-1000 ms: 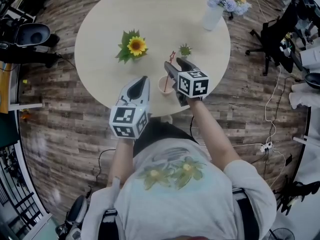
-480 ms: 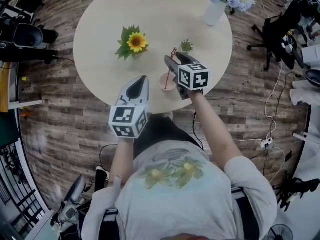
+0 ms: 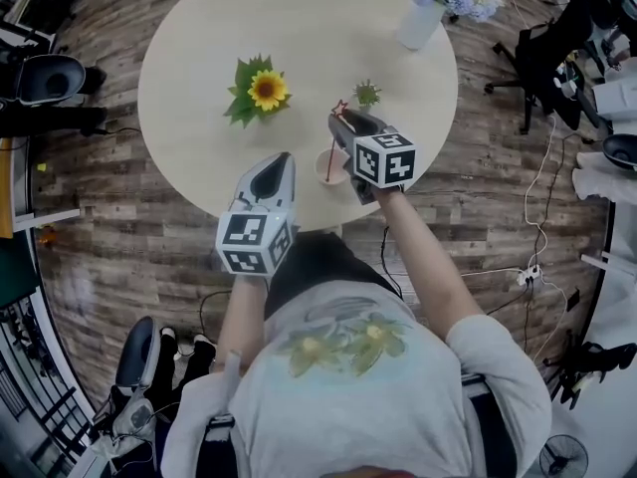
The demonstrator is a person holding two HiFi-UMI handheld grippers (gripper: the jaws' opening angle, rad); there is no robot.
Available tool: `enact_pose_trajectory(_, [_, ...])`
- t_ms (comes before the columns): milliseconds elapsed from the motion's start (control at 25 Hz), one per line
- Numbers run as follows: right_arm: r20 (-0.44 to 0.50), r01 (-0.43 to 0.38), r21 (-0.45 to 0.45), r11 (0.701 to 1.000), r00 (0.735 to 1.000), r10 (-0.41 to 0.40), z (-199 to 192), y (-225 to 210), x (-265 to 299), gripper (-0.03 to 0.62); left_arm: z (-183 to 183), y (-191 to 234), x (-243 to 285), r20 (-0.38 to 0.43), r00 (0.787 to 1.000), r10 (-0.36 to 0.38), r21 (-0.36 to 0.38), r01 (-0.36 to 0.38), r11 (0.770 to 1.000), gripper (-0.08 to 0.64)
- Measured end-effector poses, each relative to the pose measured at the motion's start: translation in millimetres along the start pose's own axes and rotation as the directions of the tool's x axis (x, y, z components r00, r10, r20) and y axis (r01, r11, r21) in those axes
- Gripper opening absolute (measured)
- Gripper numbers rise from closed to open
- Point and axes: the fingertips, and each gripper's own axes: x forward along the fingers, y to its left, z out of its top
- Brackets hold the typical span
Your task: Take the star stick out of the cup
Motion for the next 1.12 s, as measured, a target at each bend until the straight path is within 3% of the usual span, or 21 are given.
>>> enact_pose_trajectory(1120, [0.042,0.117,-0.032,0.993,0.992,-0.116,-6,12,-38,0.135,27,13,-5,-0.01,0.997,-0.07,0.076,0.071,0.995,0.003])
